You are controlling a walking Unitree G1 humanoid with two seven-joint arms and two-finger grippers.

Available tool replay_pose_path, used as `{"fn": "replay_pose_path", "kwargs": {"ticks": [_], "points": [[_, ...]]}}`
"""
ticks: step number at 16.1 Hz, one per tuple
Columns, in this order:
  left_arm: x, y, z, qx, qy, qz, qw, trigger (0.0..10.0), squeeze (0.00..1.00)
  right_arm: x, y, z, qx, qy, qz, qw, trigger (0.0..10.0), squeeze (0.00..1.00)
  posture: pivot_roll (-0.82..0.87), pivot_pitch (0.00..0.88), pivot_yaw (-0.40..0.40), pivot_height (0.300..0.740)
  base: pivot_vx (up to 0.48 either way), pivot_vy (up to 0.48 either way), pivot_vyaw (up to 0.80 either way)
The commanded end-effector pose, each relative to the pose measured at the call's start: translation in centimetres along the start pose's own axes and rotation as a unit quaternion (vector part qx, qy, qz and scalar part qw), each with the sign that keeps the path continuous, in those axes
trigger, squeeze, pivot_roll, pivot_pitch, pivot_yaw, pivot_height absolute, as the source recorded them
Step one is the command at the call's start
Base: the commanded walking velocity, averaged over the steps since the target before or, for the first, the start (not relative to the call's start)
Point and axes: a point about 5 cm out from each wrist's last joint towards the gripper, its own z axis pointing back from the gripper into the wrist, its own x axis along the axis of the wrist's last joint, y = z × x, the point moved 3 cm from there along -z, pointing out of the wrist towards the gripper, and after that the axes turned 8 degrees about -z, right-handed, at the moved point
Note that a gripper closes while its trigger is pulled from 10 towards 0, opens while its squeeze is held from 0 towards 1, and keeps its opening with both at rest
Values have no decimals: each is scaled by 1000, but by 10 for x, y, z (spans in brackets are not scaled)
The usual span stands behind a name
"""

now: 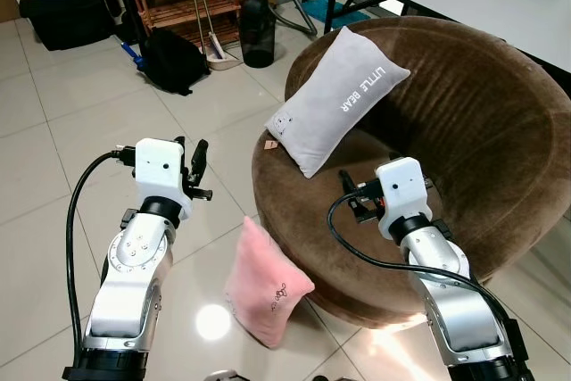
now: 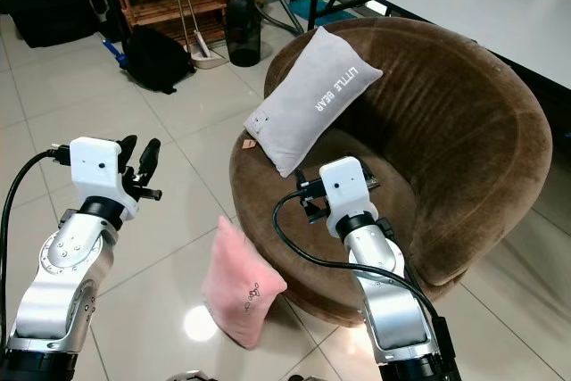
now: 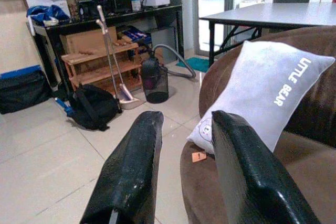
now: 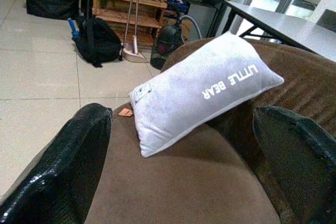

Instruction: Move the pillow to the sofa from floor

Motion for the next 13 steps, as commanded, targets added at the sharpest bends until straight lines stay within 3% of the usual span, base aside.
{"fn": "replay_pose_path", "kwargs": {"ticks": [1, 5, 9, 13], "points": [[7, 2, 1, 0, -14, -2, 1000, 10000, 0, 0, 2, 1, 5, -1, -1, 1000, 10000, 0, -6, 50, -6, 740, 0, 480, 0], [7, 2, 0, 0, -14, -1, 1000, 10000, 0, 1, 2, 0, 3, -1, -7, 1000, 10000, 0, -6, 51, -5, 740, 0, 480, 0], [7, 5, -1, 6, -12, -5, 1000, 10000, 0, 2, 4, -1, 5, 0, -18, 1000, 10000, 0, -6, 47, -5, 740, 0, 0, 0], [8, 6, -2, 8, -15, -7, 1000, 10000, 0, 1, 4, -2, 4, 1, -23, 1000, 10000, 0, -4, 44, -6, 701, 0, 0, 0]]}}
